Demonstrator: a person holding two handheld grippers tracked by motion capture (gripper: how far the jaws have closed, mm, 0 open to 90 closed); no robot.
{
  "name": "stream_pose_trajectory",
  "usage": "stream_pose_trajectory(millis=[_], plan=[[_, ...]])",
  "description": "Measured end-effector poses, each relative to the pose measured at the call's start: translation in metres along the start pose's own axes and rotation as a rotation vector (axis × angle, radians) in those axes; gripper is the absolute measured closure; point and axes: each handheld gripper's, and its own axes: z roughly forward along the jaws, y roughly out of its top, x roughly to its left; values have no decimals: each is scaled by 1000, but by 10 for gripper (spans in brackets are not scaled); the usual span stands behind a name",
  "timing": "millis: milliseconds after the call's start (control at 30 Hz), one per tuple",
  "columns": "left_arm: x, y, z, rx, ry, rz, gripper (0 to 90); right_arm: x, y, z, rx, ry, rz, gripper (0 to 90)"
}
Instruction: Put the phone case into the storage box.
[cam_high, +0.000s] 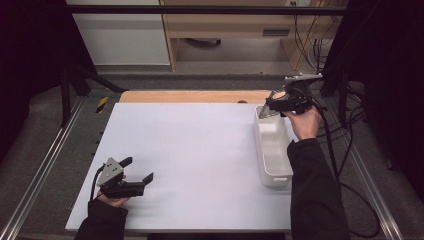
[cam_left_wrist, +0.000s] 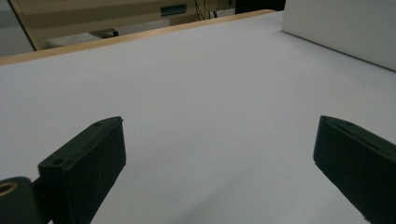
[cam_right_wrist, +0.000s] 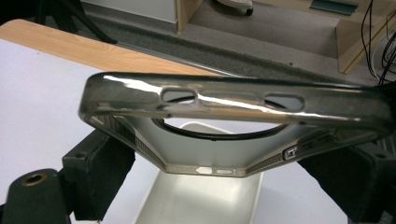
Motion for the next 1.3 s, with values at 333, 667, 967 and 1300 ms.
stream_pose_trajectory(millis=[333,667,967,1300], plan=[[0,0,0,0,-2,4,18,-4,0,16,37,-31,24,121],[-1,0,1,2,-4,10,17,-2,-2,34,75,-49,33,121],[-1,0,1,3,-5,12,18,-2,-3,45,105,-62,52,121],[-1,-1,2,5,-7,14,18,-1,-6,58,143,-76,63,121]])
